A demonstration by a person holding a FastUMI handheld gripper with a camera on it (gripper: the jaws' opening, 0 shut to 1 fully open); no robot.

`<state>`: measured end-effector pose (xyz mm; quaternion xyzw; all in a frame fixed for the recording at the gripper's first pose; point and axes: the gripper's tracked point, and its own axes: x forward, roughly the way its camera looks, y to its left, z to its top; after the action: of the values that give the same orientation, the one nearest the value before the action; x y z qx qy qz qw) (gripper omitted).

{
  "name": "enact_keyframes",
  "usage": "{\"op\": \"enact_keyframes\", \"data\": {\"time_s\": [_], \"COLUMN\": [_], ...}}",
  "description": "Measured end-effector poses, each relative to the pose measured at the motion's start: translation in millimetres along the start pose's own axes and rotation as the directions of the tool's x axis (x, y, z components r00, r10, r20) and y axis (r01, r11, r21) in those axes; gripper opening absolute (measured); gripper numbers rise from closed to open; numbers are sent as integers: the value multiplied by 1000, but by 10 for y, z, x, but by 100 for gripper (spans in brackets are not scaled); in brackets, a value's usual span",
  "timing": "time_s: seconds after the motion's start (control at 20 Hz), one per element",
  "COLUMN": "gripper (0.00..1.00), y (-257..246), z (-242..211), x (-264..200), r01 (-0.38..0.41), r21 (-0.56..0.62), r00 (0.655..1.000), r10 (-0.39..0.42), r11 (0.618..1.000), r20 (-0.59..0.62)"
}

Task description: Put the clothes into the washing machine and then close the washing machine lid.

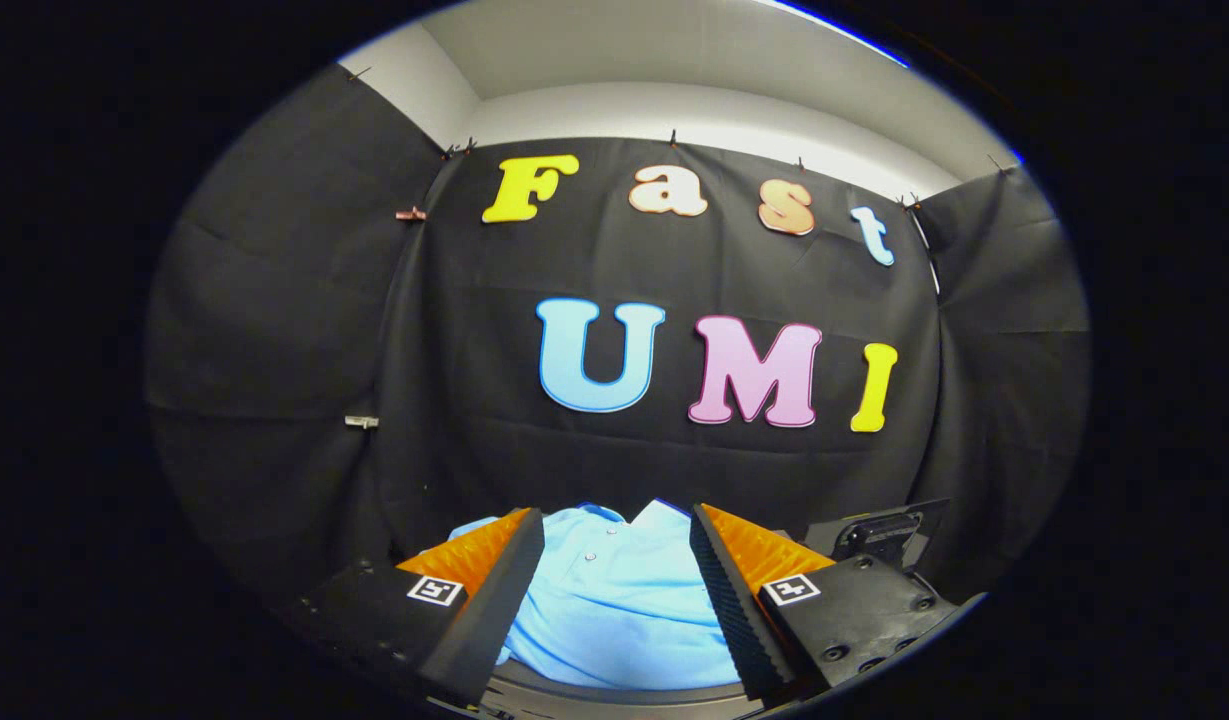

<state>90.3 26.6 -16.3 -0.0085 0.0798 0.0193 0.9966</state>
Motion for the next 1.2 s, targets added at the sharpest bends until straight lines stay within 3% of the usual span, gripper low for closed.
{"op": "enact_keyframes", "data": {"time_s": [0.25,0.4,0.55,0.65,0.7,0.75,0.85,0.9,0.95,1.05,1.15,1.2], "gripper": [92,92,92,92,91,90,91,79,67,67,39,38], "y": [12,-73,-145,-72,-114,-125,-95,-48,-55,33,28,16], "z": [-310,-612,-1061,-1495,-1349,-1451,-1462,-1464,-1387,-1385,-1394,-1401], "x": [528,793,1055,978,1116,1117,1133,1078,1107,1082,1066,1065], "r01": [65,116,156,103,116,87,8,-25,-27,-25,-1,10], "r21": [19,55,14,2,27,12,4,-3,-12,44,80,101], "r00": [971,930,852,734,780,761,793,788,813,805,780,767], "r10": [-59,-89,-127,-75,-75,-59,-4,18,15,46,51,57], "r11": [998,992,988,995,993,996,1000,1000,1000,999,997,995], "r20": [-230,-357,-508,-674,-621,-646,-609,-615,-582,-591,-624,-639]}}
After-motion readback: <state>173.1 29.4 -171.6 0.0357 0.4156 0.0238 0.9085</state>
